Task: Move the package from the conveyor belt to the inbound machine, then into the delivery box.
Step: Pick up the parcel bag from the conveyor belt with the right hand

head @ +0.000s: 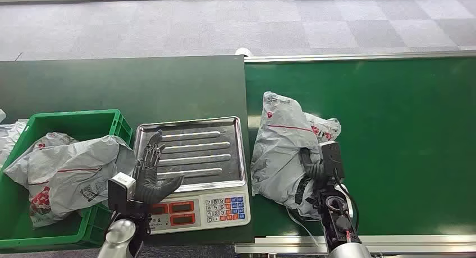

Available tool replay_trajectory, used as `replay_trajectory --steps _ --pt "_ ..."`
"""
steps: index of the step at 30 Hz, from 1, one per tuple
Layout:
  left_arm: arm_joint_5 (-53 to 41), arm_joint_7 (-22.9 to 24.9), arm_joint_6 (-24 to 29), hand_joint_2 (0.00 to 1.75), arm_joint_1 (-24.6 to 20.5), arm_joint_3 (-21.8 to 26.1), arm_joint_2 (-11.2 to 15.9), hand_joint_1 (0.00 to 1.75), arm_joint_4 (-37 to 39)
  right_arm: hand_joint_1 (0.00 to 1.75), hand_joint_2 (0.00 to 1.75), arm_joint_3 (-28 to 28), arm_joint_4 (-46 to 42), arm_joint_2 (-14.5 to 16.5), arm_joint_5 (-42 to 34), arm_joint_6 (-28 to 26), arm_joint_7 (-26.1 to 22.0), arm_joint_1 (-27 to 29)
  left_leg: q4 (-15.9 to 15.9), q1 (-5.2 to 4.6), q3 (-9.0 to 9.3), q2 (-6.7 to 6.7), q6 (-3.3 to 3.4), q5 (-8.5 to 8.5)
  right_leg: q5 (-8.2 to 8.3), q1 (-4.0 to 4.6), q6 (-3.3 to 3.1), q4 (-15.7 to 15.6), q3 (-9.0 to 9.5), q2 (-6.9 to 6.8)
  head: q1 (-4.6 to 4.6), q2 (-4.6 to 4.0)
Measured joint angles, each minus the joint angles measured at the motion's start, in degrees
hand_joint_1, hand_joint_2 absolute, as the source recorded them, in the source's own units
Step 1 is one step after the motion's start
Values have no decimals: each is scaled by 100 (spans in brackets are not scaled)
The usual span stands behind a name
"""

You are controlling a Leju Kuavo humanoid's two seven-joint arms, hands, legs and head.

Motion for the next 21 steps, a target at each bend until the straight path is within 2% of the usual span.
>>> replay_trajectory --steps 2,5,7,9,13,16,21 --pt "0 -29 -19 175 -4 -1 0 0 1 175 175 -57 -78 15 -307 61 -237 41 0 0 -1 -1 0 0 0 0 0 0 -2 -1 0 0" --pt "0 -121 -57 175 -35 -8 -1 0 27 175 175 -301 -647 117 -1582 118 -848 260 0 1 -3 -5 0 0 -1 0 0 0 -3 -6 0 0" --pt "0 -162 -63 175 -63 -16 -4 0 52 175 175 -436 -1277 206 -2300 -35 -973 496 0 1 -5 -5 -1 -1 -2 0 0 0 -3 -6 1 0" --pt "0 -185 -60 175 -77 -20 -7 0 63 175 175 -512 -1921 289 -2674 -257 -999 753 -1 0 -6 1 -1 -3 -2 0 0 0 -5 -2 1 0" --pt "48 -255 -15 175 -79 -25 -19 0 58 175 175 -576 -2901 432 -2920 -541 -1004 1114 -1 0 -6 5 -1 -4 -2 0 0 0 -8 1 0 0" --pt "196 -445 212 175 -70 -13 -48 0 -18 175 175 -658 -3419 521 -3019 -709 -1004 1244 -1 0 -6 4 -1 -3 -2 0 0 0 -7 0 1 0" --pt "313 -799 1350 175 48 15 -123 0 -644 175 175 -684 -4222 638 -2490 -976 -1006 1358 -1 0 -6 7 -1 -2 -1 1 0 0 -5 1 1 0"
